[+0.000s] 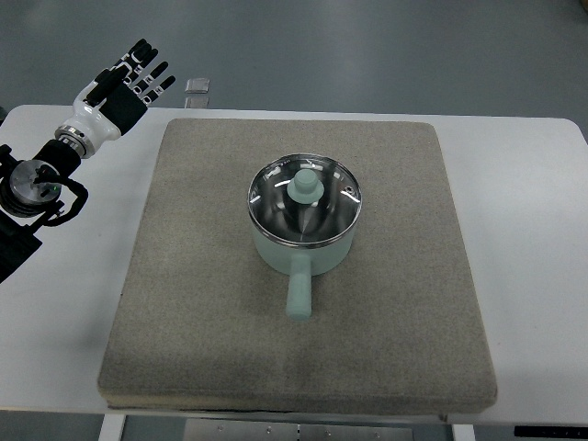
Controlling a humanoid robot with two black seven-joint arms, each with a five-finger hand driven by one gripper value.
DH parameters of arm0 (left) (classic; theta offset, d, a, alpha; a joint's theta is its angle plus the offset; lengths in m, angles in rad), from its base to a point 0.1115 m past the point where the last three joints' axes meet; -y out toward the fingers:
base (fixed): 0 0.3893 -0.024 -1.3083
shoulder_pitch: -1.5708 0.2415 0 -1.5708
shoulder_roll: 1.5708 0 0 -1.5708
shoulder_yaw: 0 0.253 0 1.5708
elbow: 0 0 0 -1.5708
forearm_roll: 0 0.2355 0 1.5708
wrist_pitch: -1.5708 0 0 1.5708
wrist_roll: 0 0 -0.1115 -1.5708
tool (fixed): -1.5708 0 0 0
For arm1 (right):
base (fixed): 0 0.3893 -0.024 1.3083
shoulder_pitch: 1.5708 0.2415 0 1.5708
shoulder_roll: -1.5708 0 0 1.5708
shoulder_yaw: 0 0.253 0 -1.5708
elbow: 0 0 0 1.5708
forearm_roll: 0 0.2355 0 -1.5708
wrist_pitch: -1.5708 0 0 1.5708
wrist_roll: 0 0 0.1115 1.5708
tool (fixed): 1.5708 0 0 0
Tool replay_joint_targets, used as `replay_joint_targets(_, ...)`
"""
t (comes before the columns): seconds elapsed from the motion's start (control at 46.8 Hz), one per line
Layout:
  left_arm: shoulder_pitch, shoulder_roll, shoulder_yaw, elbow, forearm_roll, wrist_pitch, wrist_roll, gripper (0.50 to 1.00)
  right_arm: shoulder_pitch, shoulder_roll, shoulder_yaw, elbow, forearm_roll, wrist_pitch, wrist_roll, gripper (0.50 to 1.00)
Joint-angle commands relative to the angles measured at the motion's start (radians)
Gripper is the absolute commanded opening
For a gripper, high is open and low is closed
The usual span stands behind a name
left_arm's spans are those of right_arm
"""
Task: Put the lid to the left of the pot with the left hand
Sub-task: 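Raise the left hand and open its fingers near the table edge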
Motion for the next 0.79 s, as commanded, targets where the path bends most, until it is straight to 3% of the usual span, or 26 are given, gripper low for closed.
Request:
replay_joint_targets(0.0,0.000,0.000,0.000,0.001,0.000,0.000,0.000,0.996,0.000,0.000,0.000,0.000,0.000,0.000,0.000,0.921)
replay_joint_targets(0.235,-0.005,-0.001,-0.002,-0.001,-0.002,0.020,-0.001,0.996,0.000,0.000,0.000,0.000,0.000,0.000,0.000,0.921)
replay_joint_targets(0.384,-0.008,0.000,0.000,-0.018,-0.002,0.140,-0.001,0.996,0.000,0.000,0.000,0.000,0.000,0.000,0.000,0.921)
replay_joint_targets(0.598,-0.011,0.014,0.001,-0.028,0.024,0.115,-0.001,0.996,0.000,0.000,0.000,0.000,0.000,0.000,0.000,0.921)
replay_joint_targets(0.769,-0.018,0.038,0.000,-0.028,0.216,0.092,-0.012,0.996,-0.001,0.000,0.000,0.000,0.000,0.000,0.000,0.921)
